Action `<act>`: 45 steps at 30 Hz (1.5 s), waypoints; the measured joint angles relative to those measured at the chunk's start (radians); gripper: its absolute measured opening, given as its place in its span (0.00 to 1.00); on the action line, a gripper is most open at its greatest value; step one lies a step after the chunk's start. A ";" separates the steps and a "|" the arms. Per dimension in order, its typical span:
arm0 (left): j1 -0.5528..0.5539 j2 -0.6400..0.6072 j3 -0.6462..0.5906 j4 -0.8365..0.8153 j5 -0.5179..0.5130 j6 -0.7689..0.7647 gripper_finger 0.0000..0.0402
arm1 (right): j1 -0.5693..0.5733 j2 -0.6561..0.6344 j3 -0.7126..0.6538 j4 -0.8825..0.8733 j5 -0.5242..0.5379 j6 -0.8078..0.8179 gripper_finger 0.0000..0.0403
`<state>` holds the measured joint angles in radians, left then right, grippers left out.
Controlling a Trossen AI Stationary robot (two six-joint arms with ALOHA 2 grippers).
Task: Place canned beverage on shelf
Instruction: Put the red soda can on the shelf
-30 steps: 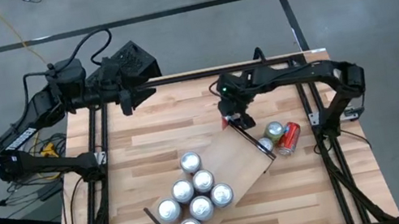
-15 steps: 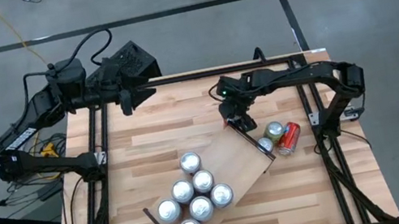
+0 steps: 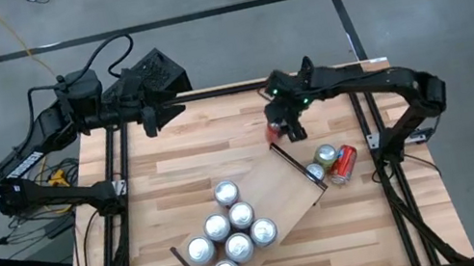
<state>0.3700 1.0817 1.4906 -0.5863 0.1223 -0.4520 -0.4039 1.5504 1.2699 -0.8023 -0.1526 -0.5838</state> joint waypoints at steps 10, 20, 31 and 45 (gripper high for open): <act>0.000 0.000 0.000 0.001 -0.003 0.002 0.83 | -0.048 -0.117 0.221 -0.115 0.138 0.001 0.61; 0.000 0.000 0.000 0.001 -0.003 -0.013 0.83 | 0.060 -0.126 0.508 -0.194 0.106 0.027 0.61; 0.000 0.000 0.000 0.001 -0.027 -0.006 0.83 | 0.273 -0.135 0.643 -0.368 -0.062 0.034 0.61; 0.000 0.000 0.000 0.001 -0.076 -0.025 0.83 | 0.576 -0.123 0.623 -0.474 -0.058 -0.052 0.61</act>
<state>0.3698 1.0817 1.4906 -0.5854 0.0466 -0.4770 0.1722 1.4274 1.8931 -1.2760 -0.2103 -0.6363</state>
